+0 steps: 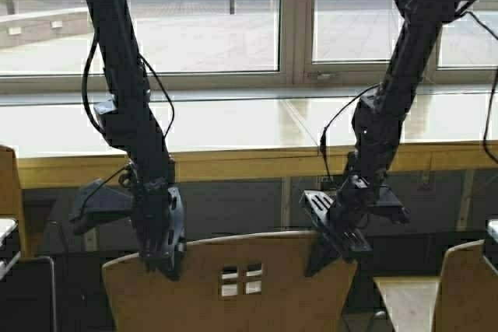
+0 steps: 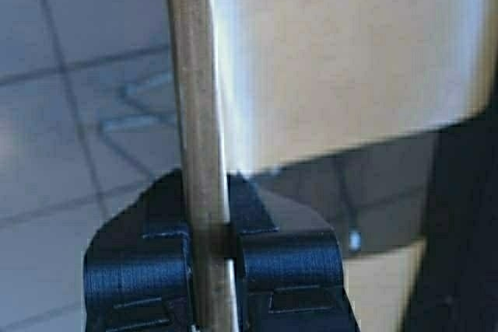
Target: Push the chairs under the table
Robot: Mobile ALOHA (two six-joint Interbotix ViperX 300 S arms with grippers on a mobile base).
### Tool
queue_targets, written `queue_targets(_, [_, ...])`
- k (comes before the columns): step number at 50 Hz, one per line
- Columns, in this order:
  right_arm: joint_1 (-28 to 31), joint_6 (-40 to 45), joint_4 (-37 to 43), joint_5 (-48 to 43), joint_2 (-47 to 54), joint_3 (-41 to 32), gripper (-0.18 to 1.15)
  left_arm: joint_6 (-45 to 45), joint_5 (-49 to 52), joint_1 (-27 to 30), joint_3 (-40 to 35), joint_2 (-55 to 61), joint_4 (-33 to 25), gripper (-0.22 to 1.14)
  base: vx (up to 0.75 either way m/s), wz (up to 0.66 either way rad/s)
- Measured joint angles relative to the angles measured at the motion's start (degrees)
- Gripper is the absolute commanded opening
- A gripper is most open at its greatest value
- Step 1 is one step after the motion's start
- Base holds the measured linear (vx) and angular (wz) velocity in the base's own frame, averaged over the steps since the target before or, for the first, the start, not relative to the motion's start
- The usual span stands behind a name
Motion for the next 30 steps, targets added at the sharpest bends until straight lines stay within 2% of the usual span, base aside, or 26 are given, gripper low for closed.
queue_targets(30, [-0.8,0.0,-0.2,0.0,0.4,0.4,0.04,1.6,0.6,0.2,-2.2,0.8,0.4,0.05,0.23,0.08])
